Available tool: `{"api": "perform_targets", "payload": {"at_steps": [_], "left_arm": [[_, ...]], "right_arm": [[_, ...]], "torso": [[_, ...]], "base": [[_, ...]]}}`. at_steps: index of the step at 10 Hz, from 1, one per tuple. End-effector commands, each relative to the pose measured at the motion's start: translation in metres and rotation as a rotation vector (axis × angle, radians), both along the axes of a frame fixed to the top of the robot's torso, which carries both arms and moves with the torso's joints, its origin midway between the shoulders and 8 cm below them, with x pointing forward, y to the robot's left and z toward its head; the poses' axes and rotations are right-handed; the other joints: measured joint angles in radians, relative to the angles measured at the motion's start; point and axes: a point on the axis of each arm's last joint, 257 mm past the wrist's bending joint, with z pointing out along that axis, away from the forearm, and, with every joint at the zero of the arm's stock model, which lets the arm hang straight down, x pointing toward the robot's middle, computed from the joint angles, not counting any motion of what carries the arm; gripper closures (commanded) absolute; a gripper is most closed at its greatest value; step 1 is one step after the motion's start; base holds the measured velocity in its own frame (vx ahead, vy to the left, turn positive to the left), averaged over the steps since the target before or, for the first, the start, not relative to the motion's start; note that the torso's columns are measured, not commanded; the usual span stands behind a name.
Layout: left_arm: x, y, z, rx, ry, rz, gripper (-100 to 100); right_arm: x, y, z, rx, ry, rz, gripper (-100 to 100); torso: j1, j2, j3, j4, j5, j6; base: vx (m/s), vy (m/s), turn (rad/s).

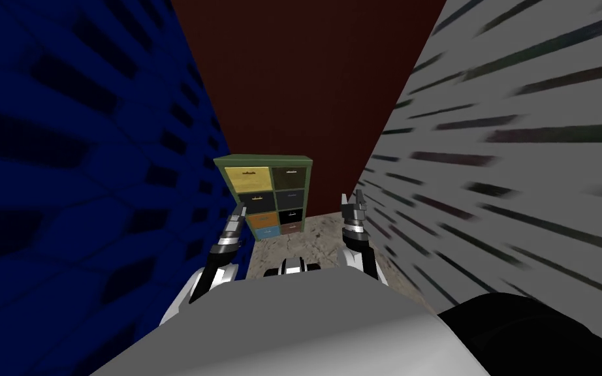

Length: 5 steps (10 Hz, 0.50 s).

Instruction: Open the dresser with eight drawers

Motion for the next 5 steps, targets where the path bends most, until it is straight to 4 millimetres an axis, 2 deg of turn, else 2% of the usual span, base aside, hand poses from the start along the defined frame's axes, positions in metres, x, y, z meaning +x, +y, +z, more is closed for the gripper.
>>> {"api": "perform_targets", "payload": {"at_steps": [1, 5], "left_arm": [[0.008, 0.005, -0.021, 0.014, 0.035, 0.01, -100], [0.019, 0.014, -0.05, 0.029, 0.083, 0.026, -100]], "right_arm": [[0.0, 0.0, 0.0, 0.0, 0.0, 0.0, 0], [0.0, 0.0, 0.0, 0.0, 0.0, 0.0, 0]], "torso": [[0.001, 0.001, 0.001, 0.0, 0.0, 0.0], [0.001, 0.0, 0.0, 0.0, 0.0, 0.0]], "base": [[0.096, -0.088, 0.0], [0.089, -0.084, 0.0]]}}
